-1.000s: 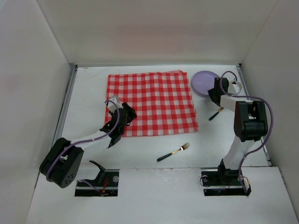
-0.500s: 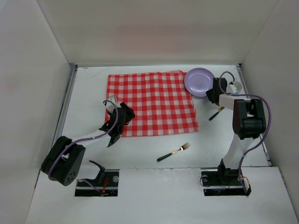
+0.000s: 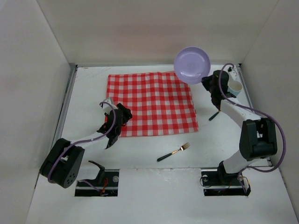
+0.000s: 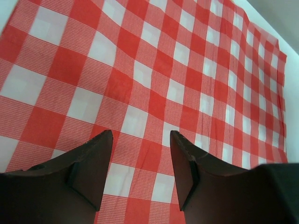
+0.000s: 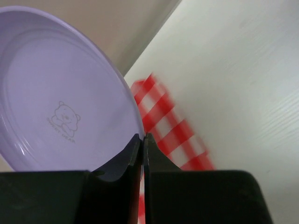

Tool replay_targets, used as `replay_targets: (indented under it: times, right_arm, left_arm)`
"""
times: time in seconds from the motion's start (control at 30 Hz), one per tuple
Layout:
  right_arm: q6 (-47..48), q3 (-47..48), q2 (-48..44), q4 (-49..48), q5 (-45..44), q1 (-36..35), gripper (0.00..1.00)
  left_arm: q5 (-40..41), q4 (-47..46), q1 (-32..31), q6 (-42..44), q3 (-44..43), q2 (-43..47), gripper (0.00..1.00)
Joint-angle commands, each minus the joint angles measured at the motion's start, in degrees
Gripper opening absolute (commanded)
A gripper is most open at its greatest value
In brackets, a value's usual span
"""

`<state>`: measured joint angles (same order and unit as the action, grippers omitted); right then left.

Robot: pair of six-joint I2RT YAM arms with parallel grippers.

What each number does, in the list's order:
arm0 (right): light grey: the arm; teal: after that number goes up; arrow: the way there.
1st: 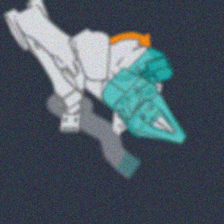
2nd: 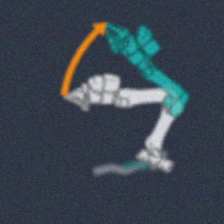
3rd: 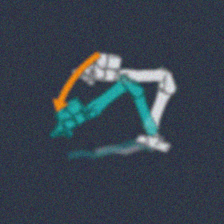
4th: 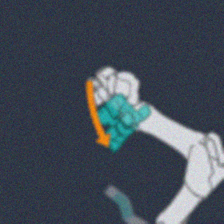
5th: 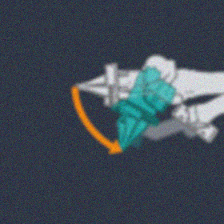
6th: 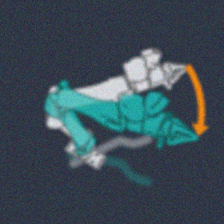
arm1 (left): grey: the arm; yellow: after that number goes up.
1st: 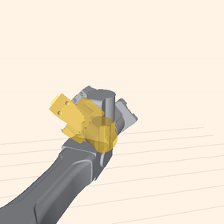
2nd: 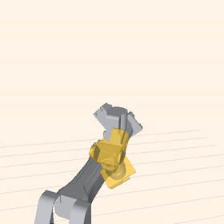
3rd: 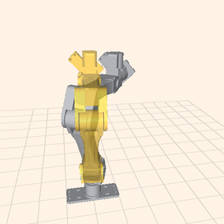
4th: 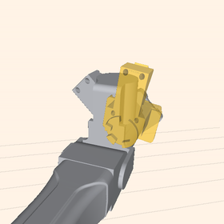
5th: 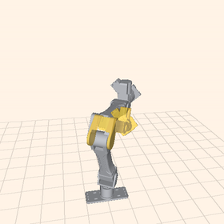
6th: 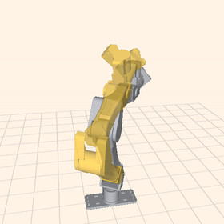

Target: Set the dinner table for one person

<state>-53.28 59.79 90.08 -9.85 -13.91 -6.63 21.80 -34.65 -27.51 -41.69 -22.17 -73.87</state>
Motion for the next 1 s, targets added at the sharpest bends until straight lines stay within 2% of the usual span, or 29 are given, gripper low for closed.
replay_targets:
  times: [0.0, 0.23, 0.37, 0.97]
  right_arm:
    - [4.67, 0.15, 0.53, -0.62, 7.83, -7.27, 0.08]
    - [8.36, 2.25, 5.27, 6.15, 13.91, -20.11, 0.09]
    - [9.24, 5.5, 9.75, 9.84, 15.32, -23.64, 0.09]
    - [13.99, 12.02, 16.61, 19.16, 11.54, -25.84, 0.15]
  left_arm:
    - [2.01, -3.49, 1.62, -0.84, 2.22, 5.21, 0.49]
    - [8.69, -2.88, 3.56, -2.78, 6.0, 12.6, 0.5]
    - [8.7, -2.79, 3.82, -3.04, 5.74, 11.82, 0.51]
    - [7.64, -2.7, 3.38, -3.13, 4.42, 8.13, 0.52]
